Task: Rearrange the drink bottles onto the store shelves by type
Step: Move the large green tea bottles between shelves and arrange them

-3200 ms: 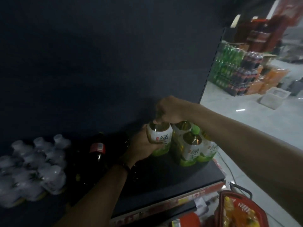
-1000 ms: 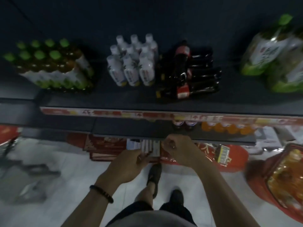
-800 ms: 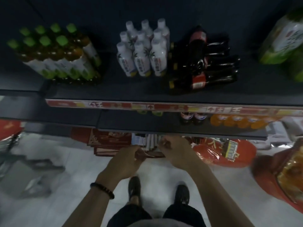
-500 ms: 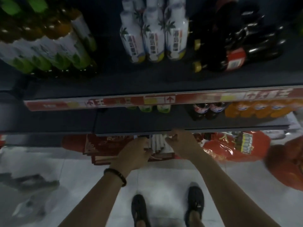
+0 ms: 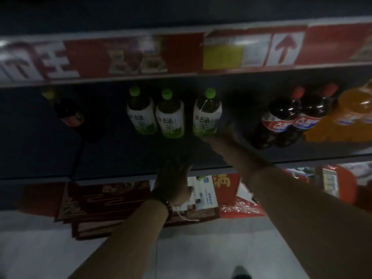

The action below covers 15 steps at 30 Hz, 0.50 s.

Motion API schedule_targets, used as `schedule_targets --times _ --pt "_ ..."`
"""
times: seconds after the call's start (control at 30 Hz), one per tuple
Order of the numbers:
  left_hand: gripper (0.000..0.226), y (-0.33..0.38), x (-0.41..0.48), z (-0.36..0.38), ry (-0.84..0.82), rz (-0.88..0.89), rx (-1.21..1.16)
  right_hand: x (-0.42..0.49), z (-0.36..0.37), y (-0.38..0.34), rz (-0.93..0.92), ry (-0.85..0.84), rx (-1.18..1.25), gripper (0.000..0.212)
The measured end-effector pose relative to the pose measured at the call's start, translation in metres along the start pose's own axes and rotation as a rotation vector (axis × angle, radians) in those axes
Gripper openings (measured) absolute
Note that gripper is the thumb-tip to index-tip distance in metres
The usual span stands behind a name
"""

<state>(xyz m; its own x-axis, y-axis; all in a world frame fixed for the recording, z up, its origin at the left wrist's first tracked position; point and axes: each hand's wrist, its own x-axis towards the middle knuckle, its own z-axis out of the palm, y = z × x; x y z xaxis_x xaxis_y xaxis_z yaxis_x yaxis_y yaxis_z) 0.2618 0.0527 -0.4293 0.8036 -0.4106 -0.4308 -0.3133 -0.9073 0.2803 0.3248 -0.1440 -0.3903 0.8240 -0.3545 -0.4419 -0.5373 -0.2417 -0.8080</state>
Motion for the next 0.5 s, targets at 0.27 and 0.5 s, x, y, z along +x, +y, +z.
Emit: schedule_targets --times 0.27,0.5 --pt "0.084 -0.003 0.01 0.008 0.005 -0.014 0.015 0.021 -0.004 -0.032 -0.135 0.072 0.019 0.101" --pt "0.089 -0.004 0.005 0.007 0.012 -0.063 -0.012 0.012 -0.012 -0.005 -0.261 0.051 0.006 0.1"
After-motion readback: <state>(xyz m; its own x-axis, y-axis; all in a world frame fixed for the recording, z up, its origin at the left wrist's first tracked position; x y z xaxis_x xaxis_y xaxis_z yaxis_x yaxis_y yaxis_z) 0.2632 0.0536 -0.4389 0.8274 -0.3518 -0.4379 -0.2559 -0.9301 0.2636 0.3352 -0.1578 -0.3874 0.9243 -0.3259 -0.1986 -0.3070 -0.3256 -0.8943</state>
